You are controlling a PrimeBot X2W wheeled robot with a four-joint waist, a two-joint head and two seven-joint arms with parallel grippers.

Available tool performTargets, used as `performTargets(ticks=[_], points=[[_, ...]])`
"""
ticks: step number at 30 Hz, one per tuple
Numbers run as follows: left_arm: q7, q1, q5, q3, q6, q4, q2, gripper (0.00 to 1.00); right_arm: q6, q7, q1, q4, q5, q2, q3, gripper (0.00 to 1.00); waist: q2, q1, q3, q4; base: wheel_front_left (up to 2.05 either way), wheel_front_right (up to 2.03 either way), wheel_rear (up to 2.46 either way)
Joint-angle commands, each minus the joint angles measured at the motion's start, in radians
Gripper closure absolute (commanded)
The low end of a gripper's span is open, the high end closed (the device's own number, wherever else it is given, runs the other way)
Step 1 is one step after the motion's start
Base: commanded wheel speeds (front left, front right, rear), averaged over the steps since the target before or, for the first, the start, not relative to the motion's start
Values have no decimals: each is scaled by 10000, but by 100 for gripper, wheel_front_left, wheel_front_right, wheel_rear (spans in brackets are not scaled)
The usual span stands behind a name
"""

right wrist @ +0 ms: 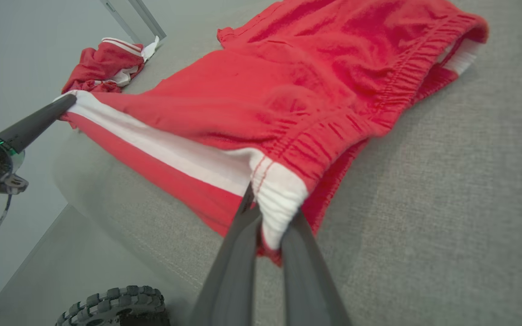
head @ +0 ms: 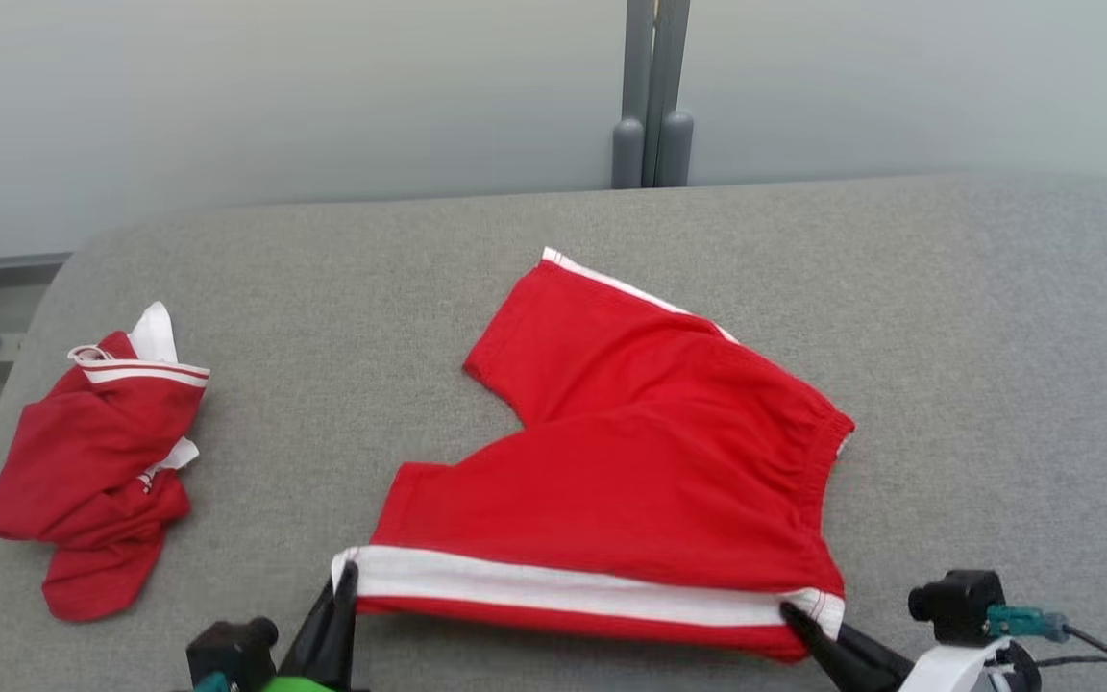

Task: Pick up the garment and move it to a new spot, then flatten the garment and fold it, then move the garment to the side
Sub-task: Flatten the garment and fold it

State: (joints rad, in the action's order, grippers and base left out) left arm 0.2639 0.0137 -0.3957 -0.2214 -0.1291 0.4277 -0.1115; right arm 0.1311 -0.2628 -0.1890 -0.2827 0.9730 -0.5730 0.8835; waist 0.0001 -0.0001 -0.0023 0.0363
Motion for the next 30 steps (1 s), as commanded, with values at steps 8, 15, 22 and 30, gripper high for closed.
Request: performTargets(ticks=[8,15,22,30], points=[[8,-1150,143,256,-13,116,0,100,-7,-27,721,344,354,-463,1182,100,-1,1,-482,-213,0,0,0],[8,-319,295,225,-13,-632,-337,100,-5,-27,621,941,1122,-453,1011,100,-1,1,-252,-365,0,0,0],[8,1875,230,-886,-13,-320,-800,100,-5,-27,310,1494,2126,-20,-226,100,-1,1,333,-786,0,0,0],[8,4898,144,-2094,-14,1352,-923,100,-4,-27,-229,1654,2073,884,-2006,100,-1,1,1804,-1349,0,0,0]])
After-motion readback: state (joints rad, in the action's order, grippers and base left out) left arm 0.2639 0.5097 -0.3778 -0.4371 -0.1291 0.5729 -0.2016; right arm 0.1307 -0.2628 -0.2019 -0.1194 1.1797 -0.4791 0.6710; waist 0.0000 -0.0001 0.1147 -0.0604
